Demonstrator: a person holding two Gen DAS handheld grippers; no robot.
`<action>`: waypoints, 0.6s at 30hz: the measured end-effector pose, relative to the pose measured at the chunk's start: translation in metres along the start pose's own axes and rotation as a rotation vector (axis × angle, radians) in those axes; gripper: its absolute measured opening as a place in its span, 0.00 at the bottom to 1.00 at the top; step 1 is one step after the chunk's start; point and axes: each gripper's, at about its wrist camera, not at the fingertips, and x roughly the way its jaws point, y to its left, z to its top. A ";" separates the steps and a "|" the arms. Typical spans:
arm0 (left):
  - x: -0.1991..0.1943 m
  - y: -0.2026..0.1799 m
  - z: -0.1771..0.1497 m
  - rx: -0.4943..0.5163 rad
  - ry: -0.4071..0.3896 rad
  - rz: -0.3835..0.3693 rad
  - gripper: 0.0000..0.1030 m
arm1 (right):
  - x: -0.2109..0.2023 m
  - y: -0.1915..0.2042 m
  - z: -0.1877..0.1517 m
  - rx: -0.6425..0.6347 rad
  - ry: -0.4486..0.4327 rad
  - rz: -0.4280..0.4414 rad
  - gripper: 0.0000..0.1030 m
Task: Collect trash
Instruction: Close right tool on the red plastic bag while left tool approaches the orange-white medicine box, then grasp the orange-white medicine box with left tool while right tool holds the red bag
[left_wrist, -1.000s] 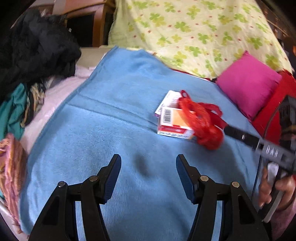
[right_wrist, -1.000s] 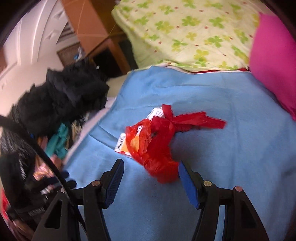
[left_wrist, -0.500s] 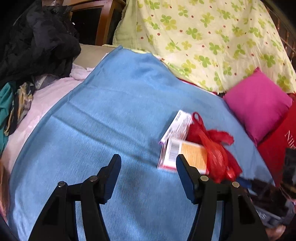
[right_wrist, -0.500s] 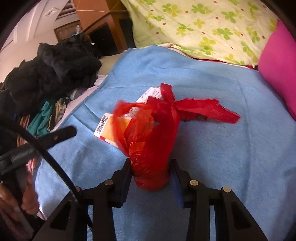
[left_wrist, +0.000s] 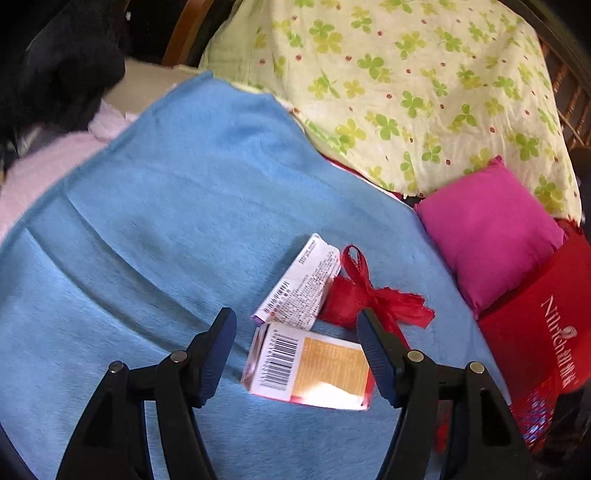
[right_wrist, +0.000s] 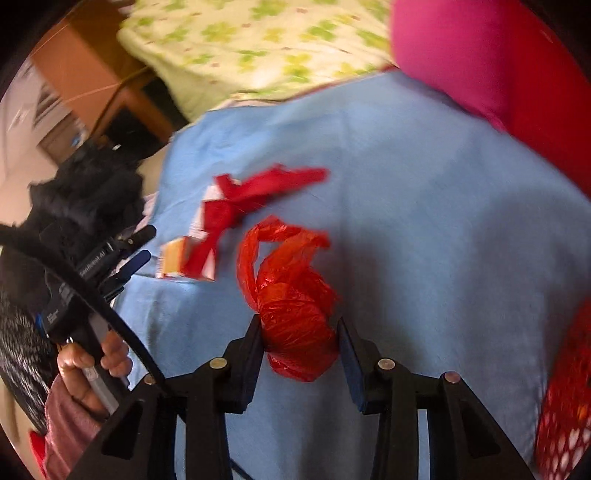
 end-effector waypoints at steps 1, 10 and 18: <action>0.003 0.001 -0.001 -0.016 0.017 -0.008 0.66 | -0.001 -0.005 -0.003 0.017 0.005 -0.001 0.41; 0.001 -0.012 -0.030 -0.034 0.147 -0.108 0.65 | 0.001 -0.020 0.001 0.069 0.012 0.007 0.41; -0.038 -0.068 -0.072 0.150 0.282 -0.227 0.66 | 0.002 -0.028 0.002 0.103 0.016 0.014 0.41</action>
